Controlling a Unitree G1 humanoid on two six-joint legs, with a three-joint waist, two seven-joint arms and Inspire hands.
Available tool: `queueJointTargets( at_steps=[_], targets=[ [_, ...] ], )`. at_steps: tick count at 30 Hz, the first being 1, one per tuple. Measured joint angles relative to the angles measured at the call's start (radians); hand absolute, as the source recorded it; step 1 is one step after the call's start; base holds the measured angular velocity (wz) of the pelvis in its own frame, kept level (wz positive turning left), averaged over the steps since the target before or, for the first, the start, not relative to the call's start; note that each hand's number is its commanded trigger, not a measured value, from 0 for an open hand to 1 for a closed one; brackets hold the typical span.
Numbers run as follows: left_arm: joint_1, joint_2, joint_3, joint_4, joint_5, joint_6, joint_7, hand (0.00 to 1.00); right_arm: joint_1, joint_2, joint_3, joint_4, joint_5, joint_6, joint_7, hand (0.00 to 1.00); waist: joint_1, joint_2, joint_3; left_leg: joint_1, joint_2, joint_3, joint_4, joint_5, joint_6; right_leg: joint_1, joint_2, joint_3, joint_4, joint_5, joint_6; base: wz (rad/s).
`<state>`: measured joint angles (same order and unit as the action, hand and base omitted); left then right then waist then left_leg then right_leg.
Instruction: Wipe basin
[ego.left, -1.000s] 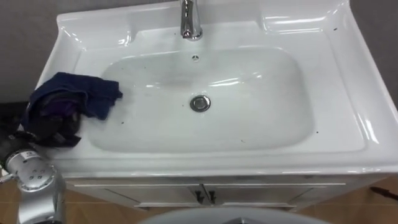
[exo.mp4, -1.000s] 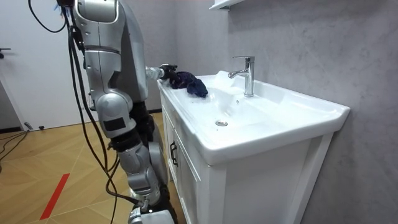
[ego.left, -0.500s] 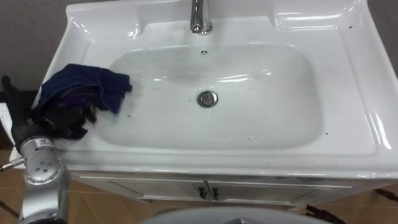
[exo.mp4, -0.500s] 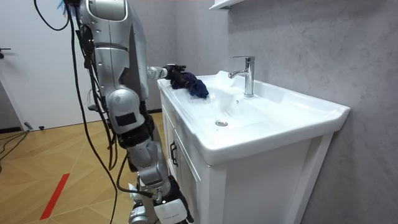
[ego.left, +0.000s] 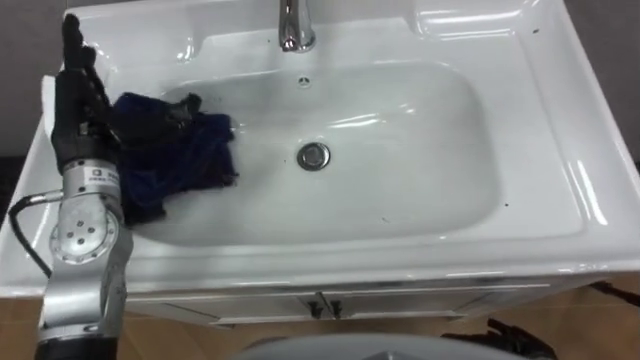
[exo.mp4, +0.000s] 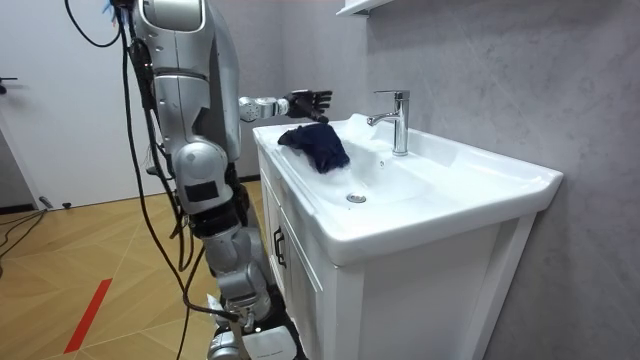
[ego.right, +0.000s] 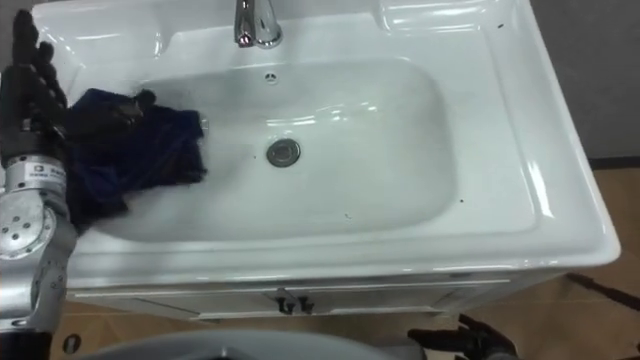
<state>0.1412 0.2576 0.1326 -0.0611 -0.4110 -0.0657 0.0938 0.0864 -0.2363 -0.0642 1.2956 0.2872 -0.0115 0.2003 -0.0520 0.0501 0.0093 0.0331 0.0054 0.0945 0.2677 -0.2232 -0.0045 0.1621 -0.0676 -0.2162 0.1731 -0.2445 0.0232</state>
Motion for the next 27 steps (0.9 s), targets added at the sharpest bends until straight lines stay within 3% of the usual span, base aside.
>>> queueJointTargets(
  at_steps=[4, 7, 12, 14, 17, 18, 22, 25, 27],
  targets=[
    [-0.002, 0.001, 0.006, 0.003, -0.193, -0.001, -0.07, 0.0, 0.005, 0.0, -0.018, 0.001, -0.01, -0.001, 0.0, 0.0, 0.004, 0.006, 0.0032, 0.003, 0.002, 0.008, 0.0, 0.0, 0.0, 0.0, 0.001, 0.016, 0.003, 0.0, 0.0, -0.05],
    [-0.001, 0.002, 0.033, 0.003, -0.255, -0.001, -0.095, 0.0, 0.006, 0.001, -0.034, 0.0, -0.008, -0.001, -0.011, 0.0, 0.007, 0.007, 0.0087, 0.009, 0.004, 0.016, -0.007, -0.001, 0.0, -0.006, 0.001, 0.024, 0.01, -0.001, 0.001, -0.08],
    [0.012, -0.002, 0.086, 0.003, -0.217, -0.002, -0.085, 0.0, 0.023, 0.003, -0.046, -0.009, -0.005, -0.005, -0.049, 0.0, 0.02, 0.013, 0.0047, 0.015, 0.003, 0.025, -0.013, -0.001, 0.0, -0.006, 0.001, 0.03, 0.009, -0.002, 0.002, -0.06],
    [0.012, -0.001, 0.108, 0.003, -0.163, -0.002, -0.044, 0.0, 0.031, 0.003, -0.045, -0.014, -0.003, -0.007, -0.059, 0.0, 0.03, 0.021, -0.0007, 0.019, 0.003, 0.026, -0.013, -0.001, 0.0, -0.005, 0.001, 0.03, 0.011, -0.002, 0.001, 0.0],
    [0.018, -0.002, 0.166, 0.003, -0.035, -0.002, 0.061, 0.0, 0.037, 0.003, -0.05, -0.012, -0.001, -0.01, -0.079, 0.0, 0.038, 0.018, -0.0018, 0.019, 0.003, 0.026, -0.013, -0.001, 0.0, -0.004, 0.001, 0.028, 0.007, -0.002, 0.002, 0.0],
    [0.019, -0.002, 0.194, 0.004, 0.019, -0.002, 0.112, 0.0, 0.04, 0.004, -0.055, -0.01, -0.002, -0.009, -0.085, 0.0, 0.041, 0.022, -0.0073, 0.02, 0.002, 0.026, -0.015, -0.001, 0.0, 0.0, 0.001, 0.028, -0.002, -0.001, 0.001, 0.0],
    [0.02, -0.002, 0.29, 0.037, 0.166, -0.01, 0.261, 0.0, 0.083, 0.005, -0.057, -0.018, -0.018, -0.008, -0.1, 0.0, 0.07, 0.016, -0.0137, 0.041, 0.0, 0.026, -0.019, -0.001, 0.0, 0.018, 0.0, 0.027, 0.002, -0.001, 0.001, -0.01],
    [0.02, -0.001, 0.349, 0.062, 0.191, -0.028, 0.412, 0.0, 0.104, 0.005, -0.057, -0.031, -0.017, -0.005, -0.116, 0.0, 0.09, 0.021, -0.0149, 0.048, 0.001, 0.015, -0.028, -0.001, 0.0, 0.018, 0.0, 0.023, 0.003, -0.001, 0.001, -0.03],
    [0.02, -0.001, 0.367, 0.095, 0.211, -0.043, 0.49, 0.0, 0.115, 0.005, -0.056, -0.054, -0.015, 0.006, -0.119, 0.0, 0.098, 0.021, -0.0116, 0.048, 0.0, 0.01, -0.029, -0.001, 0.0, 0.017, -0.001, 0.021, 0.008, -0.001, 0.001, 0.05]
  ],
)
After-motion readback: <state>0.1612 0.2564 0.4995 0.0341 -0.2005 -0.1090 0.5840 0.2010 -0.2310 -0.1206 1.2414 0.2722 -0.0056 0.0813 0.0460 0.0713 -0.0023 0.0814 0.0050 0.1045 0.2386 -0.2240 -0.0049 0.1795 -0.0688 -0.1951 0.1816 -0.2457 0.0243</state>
